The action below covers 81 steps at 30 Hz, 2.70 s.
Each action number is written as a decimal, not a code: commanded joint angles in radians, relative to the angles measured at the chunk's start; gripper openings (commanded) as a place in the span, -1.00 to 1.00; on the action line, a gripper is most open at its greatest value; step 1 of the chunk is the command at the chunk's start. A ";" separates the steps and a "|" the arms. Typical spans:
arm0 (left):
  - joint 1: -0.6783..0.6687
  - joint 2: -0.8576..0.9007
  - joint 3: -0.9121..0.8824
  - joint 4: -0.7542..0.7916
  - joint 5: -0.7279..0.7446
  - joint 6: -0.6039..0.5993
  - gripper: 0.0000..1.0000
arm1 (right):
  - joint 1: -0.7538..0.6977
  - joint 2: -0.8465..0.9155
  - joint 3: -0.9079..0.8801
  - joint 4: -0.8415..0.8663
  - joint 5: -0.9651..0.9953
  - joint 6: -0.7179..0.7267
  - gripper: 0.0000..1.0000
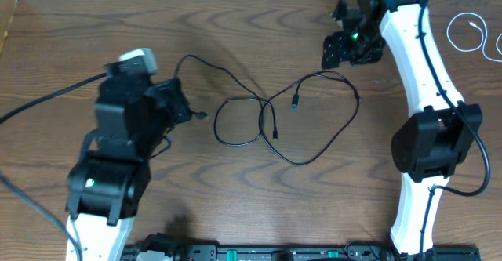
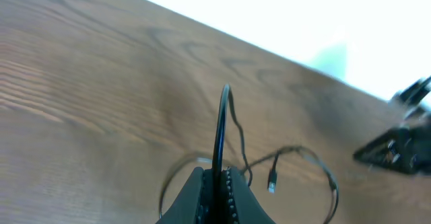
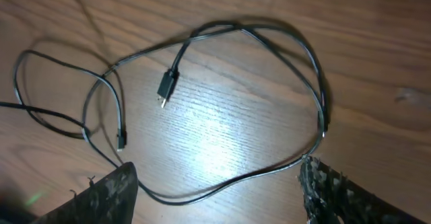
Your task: Untangle cables
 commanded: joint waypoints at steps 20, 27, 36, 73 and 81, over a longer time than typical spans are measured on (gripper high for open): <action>0.261 -0.049 0.069 -0.042 0.010 -0.014 -0.85 | 0.016 -0.004 -0.455 0.314 0.116 -0.071 0.08; 0.261 -0.009 0.069 -0.066 0.010 -0.014 -0.85 | 0.015 -0.004 -0.536 0.361 0.113 -0.018 -0.06; 0.261 0.045 0.068 -0.106 0.045 -0.013 -0.85 | 0.020 -0.004 -0.676 0.664 0.113 0.027 -0.34; 0.257 0.417 0.067 -0.164 0.231 0.121 0.14 | -0.180 -0.549 -0.074 0.147 0.131 0.210 -0.98; 0.069 0.509 0.051 -0.174 0.393 0.227 0.18 | -0.180 -0.497 -0.074 0.120 0.131 0.209 -0.98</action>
